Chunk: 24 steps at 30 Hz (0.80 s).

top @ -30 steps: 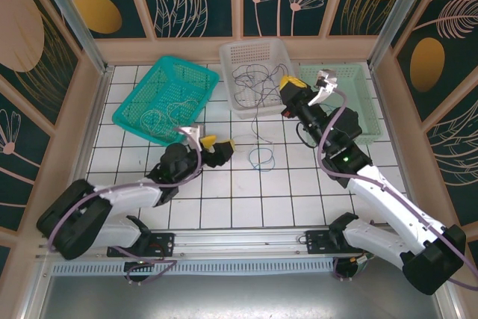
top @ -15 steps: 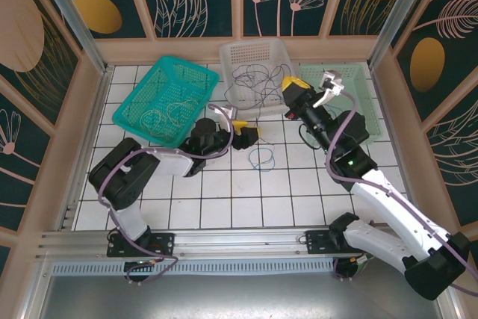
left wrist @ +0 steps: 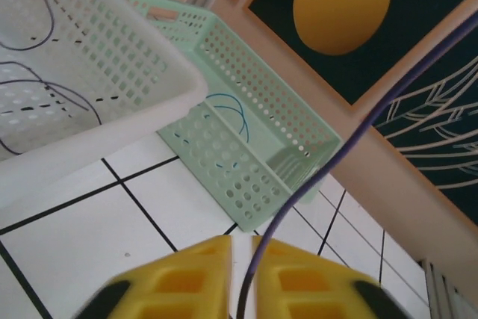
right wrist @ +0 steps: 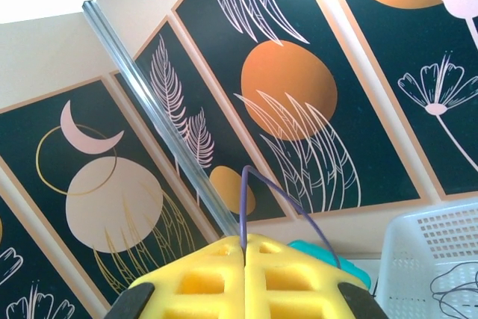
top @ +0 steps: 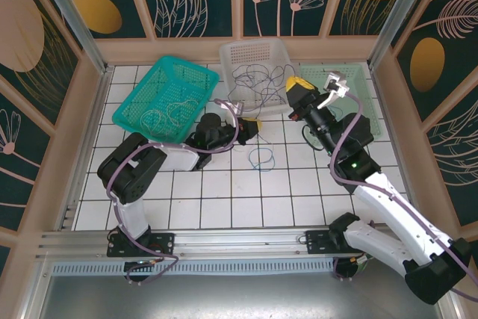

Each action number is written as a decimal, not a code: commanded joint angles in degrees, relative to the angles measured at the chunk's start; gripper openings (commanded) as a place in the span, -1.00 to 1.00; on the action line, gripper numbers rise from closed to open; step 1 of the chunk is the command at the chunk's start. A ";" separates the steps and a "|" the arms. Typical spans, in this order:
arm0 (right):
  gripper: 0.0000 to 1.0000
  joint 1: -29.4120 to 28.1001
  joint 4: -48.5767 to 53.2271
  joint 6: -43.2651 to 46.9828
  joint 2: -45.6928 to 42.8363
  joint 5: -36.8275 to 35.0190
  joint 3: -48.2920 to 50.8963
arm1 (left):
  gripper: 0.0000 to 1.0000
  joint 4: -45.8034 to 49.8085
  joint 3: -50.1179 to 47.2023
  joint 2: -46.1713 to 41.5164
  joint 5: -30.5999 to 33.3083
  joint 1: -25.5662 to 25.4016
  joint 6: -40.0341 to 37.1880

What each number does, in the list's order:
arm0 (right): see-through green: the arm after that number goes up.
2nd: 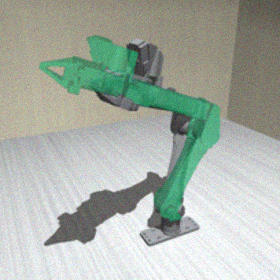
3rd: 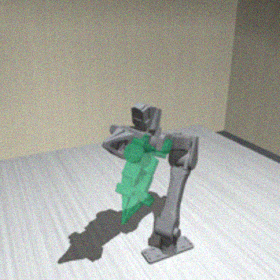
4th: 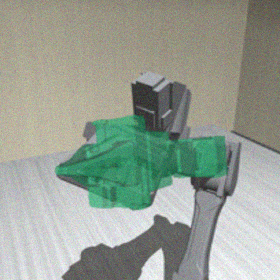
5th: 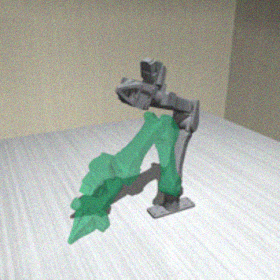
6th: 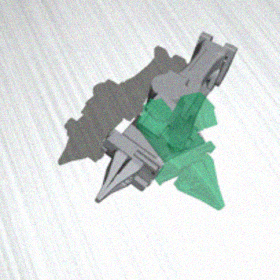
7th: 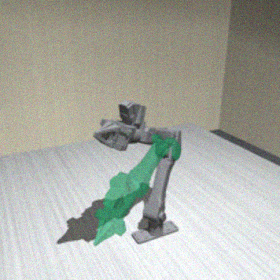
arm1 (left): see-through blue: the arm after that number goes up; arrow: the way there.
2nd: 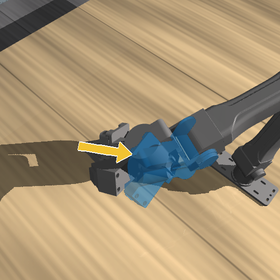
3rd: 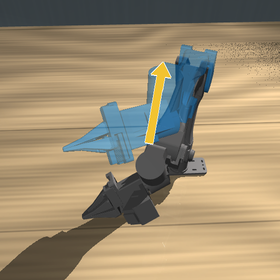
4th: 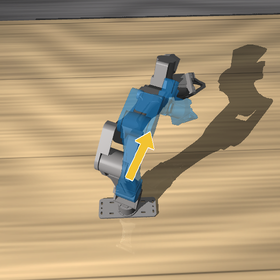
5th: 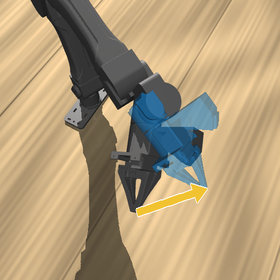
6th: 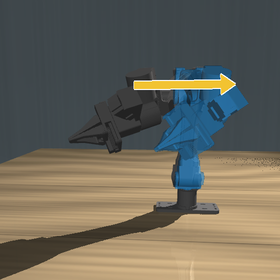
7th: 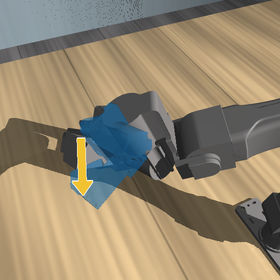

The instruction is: Untangle the cables

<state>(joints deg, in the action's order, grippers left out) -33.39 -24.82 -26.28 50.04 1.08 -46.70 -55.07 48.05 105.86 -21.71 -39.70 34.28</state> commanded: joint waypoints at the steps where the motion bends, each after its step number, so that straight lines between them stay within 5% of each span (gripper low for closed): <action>1: -1.00 0.65 3.32 0.54 -1.91 -1.36 -0.09 | -0.89 6.43 1.97 -1.70 4.12 0.02 -4.21; 9: -1.00 0.85 19.97 6.36 -2.22 -9.00 -3.65 | -1.00 31.28 7.31 -7.30 22.62 -0.16 -21.91; 24: -1.00 1.74 29.25 7.39 1.77 -8.04 3.73 | -1.00 41.89 14.89 -10.85 52.08 -10.81 -46.39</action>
<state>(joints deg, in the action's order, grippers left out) -32.08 0.56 -19.81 49.50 -8.21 -44.86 -15.51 60.86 95.39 21.19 -47.86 -3.03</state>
